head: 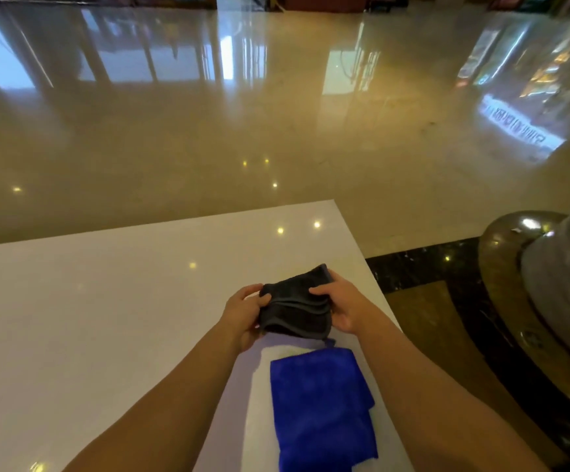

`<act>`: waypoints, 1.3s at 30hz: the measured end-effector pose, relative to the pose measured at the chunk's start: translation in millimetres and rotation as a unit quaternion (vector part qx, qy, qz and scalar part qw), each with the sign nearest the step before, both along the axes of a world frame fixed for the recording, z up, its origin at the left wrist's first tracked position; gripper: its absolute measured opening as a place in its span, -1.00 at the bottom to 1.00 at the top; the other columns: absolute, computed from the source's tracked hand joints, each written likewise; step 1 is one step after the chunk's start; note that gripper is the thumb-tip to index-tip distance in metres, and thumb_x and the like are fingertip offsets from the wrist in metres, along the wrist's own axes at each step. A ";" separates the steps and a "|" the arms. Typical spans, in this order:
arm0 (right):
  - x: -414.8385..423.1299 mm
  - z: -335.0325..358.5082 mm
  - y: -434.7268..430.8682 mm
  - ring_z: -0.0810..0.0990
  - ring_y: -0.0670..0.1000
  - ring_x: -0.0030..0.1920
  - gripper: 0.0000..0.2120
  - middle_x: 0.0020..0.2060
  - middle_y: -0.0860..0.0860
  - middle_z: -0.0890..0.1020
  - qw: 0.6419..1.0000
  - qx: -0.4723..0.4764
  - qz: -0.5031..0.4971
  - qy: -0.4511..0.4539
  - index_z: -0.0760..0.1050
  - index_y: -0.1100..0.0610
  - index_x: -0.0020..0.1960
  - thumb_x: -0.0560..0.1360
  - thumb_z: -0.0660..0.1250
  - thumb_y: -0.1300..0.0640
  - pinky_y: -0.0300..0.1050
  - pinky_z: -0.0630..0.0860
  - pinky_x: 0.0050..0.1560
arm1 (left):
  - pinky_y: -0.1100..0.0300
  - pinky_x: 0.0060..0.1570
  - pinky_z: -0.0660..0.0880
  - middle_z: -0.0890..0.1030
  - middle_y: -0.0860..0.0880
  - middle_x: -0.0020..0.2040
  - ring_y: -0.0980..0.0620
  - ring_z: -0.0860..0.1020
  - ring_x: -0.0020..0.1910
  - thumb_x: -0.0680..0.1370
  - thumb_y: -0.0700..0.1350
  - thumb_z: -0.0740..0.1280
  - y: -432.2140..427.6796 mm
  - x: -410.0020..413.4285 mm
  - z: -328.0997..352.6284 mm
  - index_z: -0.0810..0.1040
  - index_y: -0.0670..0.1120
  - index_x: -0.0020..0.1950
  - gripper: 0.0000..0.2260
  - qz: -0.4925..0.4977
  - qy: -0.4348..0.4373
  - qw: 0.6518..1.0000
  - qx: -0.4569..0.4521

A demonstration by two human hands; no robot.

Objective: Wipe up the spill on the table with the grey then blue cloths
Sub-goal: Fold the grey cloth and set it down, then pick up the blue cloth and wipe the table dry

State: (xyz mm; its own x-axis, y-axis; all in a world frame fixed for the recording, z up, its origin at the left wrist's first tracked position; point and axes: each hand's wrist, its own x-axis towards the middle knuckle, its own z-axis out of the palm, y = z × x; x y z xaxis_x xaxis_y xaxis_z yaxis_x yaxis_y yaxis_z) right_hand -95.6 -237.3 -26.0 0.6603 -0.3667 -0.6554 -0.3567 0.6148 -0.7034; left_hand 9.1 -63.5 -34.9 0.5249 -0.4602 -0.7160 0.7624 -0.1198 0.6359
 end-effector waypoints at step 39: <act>-43.3 0.6 241.5 0.56 0.09 0.18 -0.60 0.20 0.09 0.60 0.840 -0.490 0.181 0.145 0.44 0.12 0.40 0.61 0.35 0.01 -0.07 0.50 0.17 | 0.28 -0.17 0.46 0.63 -0.03 -0.02 -0.04 0.58 -0.07 0.61 -0.02 0.29 261.3 -91.3 -15.7 0.44 0.06 0.10 -0.91 0.057 -0.340 0.898 0.274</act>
State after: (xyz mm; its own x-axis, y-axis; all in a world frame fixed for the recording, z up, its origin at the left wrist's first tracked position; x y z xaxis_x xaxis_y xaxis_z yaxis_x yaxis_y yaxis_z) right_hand -138.9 4.1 -25.4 0.7094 -0.6337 -0.3084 -0.6397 -0.3952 -0.6593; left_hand -82.2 197.7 -50.5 0.9476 -0.0531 -0.3149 0.2471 -0.5028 0.8283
